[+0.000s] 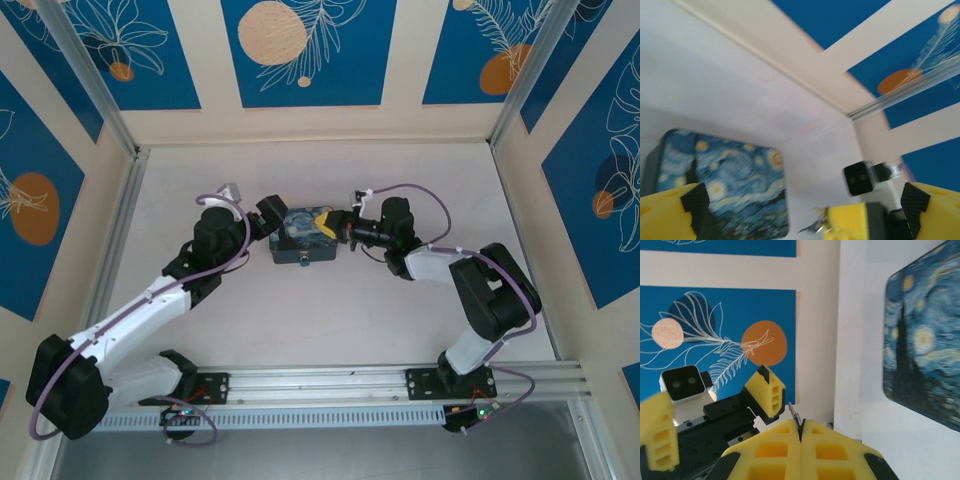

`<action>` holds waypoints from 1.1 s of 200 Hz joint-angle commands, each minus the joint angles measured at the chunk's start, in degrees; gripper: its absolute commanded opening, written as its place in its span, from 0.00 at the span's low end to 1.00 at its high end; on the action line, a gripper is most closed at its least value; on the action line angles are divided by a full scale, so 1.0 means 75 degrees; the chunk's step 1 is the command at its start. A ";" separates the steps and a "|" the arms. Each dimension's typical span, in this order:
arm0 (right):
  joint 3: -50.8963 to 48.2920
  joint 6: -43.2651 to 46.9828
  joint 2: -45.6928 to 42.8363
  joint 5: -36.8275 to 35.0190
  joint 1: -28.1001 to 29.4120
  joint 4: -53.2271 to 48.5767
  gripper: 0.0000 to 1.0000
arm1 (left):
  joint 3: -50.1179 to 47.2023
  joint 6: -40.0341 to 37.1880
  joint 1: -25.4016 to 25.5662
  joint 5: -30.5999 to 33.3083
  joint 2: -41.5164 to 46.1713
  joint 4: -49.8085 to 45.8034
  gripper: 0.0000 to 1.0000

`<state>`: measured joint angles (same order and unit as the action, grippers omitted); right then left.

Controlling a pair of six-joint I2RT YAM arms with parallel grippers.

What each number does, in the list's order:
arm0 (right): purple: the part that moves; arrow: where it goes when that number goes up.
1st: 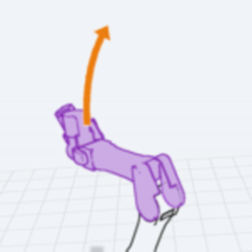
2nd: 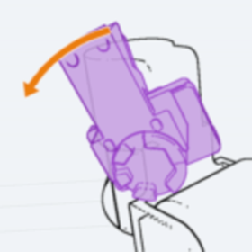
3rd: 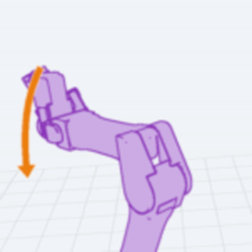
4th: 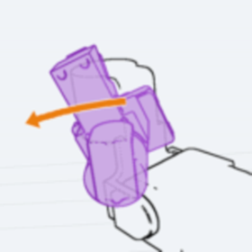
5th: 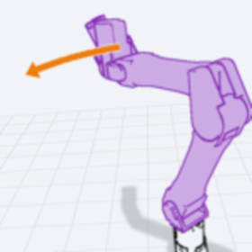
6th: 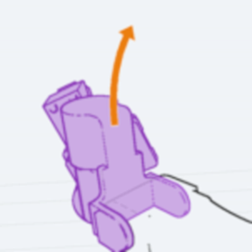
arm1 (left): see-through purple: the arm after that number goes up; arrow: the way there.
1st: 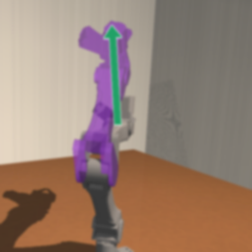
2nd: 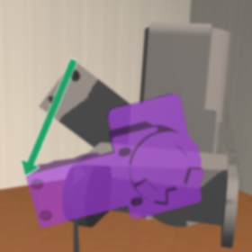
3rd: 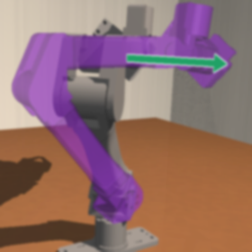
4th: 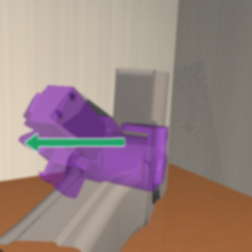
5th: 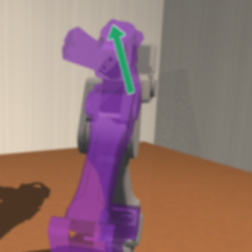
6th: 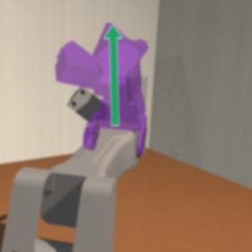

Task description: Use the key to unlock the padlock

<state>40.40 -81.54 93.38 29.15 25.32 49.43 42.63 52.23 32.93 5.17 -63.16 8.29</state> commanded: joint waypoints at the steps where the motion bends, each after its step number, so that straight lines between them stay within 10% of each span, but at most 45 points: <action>1: -0.0255 0.0754 -0.0514 0.0277 -0.0245 -0.0839 0.00 | 0.0249 -0.0831 0.0061 -0.0195 0.0140 -0.1838 1.00; 57: -0.0594 0.1645 -0.1293 -0.0120 -0.0550 -0.2370 0.00 | -0.0861 -0.1493 0.0162 -0.1742 0.0031 -0.1574 1.00; 220: -0.0276 0.1574 -0.0069 -0.0654 -0.0543 -0.2003 0.00 | -0.0474 -0.2863 0.0832 -0.1999 -0.3481 0.0926 0.95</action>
<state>36.67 -69.63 91.35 24.60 21.30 32.47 36.88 33.26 38.65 -10.48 -86.46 10.41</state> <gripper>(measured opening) 0.060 0.952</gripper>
